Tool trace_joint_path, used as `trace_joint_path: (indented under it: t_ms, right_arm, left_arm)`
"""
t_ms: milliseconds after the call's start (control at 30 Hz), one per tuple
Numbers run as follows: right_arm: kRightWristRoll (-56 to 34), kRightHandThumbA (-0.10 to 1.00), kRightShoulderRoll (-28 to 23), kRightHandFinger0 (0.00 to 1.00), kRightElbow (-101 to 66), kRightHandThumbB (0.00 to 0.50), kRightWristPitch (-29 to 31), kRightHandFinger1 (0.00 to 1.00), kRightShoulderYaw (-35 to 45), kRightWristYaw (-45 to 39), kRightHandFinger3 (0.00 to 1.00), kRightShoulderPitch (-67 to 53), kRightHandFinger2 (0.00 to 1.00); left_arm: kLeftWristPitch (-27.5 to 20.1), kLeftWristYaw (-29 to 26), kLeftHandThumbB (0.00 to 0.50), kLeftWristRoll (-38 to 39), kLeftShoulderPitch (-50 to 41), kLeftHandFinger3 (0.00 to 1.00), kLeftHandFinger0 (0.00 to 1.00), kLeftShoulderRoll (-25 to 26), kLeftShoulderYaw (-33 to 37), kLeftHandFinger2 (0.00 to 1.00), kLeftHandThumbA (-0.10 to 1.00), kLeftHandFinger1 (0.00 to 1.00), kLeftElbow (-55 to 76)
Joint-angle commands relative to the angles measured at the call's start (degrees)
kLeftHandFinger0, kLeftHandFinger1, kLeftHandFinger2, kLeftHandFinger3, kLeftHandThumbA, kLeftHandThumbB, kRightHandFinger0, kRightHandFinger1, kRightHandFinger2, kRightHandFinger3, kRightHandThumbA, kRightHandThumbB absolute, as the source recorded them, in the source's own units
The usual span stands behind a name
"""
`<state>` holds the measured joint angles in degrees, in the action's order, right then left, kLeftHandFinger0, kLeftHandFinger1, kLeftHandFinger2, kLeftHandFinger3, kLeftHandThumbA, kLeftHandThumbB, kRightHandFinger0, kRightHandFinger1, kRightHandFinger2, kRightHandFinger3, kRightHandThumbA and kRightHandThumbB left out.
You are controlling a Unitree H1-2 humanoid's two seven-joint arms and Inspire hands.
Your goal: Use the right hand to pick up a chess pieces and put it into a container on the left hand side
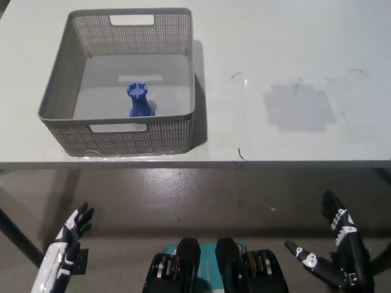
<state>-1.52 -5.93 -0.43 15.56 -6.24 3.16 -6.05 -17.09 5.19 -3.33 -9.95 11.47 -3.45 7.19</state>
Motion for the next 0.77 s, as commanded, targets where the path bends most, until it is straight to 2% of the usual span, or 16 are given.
trace_joint_path:
  t_ms: [0, 100, 167, 267, 400, 533, 667, 733]
  right_arm:
    - [-4.83, 0.97, 0.1, 1.0, 0.81, 0.257, 4.15, 1.0, 0.72, -3.71, 1.0, 0.54, 1.0]
    - [-4.55, 0.96, 0.39, 1.0, 2.53, 0.24, 4.64, 1.0, 1.35, -3.94, 1.0, 1.78, 1.0]
    - [-4.43, 0.96, 0.69, 1.0, 3.1, 0.259, 4.25, 1.0, 1.55, -4.0, 1.0, 2.5, 1.0]
    - [-3.73, 0.97, 1.04, 1.0, 3.42, 0.249, 3.69, 1.0, 1.67, -3.95, 1.0, 3.07, 1.0]
    - [-4.62, 0.94, 1.23, 1.0, 3.64, 0.26, 3.03, 1.0, 1.85, -4.66, 1.0, 3.79, 1.0]
    - [-3.71, 0.95, 1.77, 1.0, 4.2, 0.265, 3.17, 1.0, 2.11, -4.31, 1.0, 4.11, 1.0]
    - [-2.96, 0.96, 1.89, 1.0, 4.2, 0.262, 3.16, 1.0, 2.13, -4.3, 1.0, 3.55, 1.0]
    - [-2.6, 0.97, 1.88, 1.0, 4.62, 0.278, 3.13, 1.0, 2.23, -4.18, 1.0, 3.68, 1.0]
  left_arm:
    - [-1.1, -0.88, 0.368, 1.03, 0.99, 1.0, 1.0, -0.08, -0.74, 1.0, 1.0, 1.0, -0.47]
    - [-1.14, -0.91, 0.368, 0.78, 1.52, 1.0, 1.0, -0.15, -0.9, 1.0, 1.0, 1.0, -1.12]
    - [-1.18, -0.75, 0.365, 1.03, 1.9, 1.0, 1.0, -0.03, -0.95, 1.0, 1.0, 1.0, -1.96]
    - [-1.01, -0.36, 0.367, 1.32, 2.19, 1.0, 1.0, 0.38, -0.99, 1.0, 1.0, 1.0, -2.75]
    - [0.86, -0.06, 0.368, 1.77, 2.12, 1.0, 1.0, 0.48, -1.05, 1.0, 1.0, 1.0, -2.21]
    - [2.26, 0.36, 0.33, 2.9, 2.21, 1.0, 1.0, 0.57, -1.13, 1.0, 1.0, 1.0, -2.1]
    - [3.29, 0.81, 0.343, 3.07, 1.4, 1.0, 1.0, 0.76, -0.83, 1.0, 1.0, 1.0, -1.93]
    - [4.08, 1.09, 0.351, 2.7, 1.41, 1.0, 1.0, 1.15, -0.54, 1.0, 1.0, 1.0, -1.84]
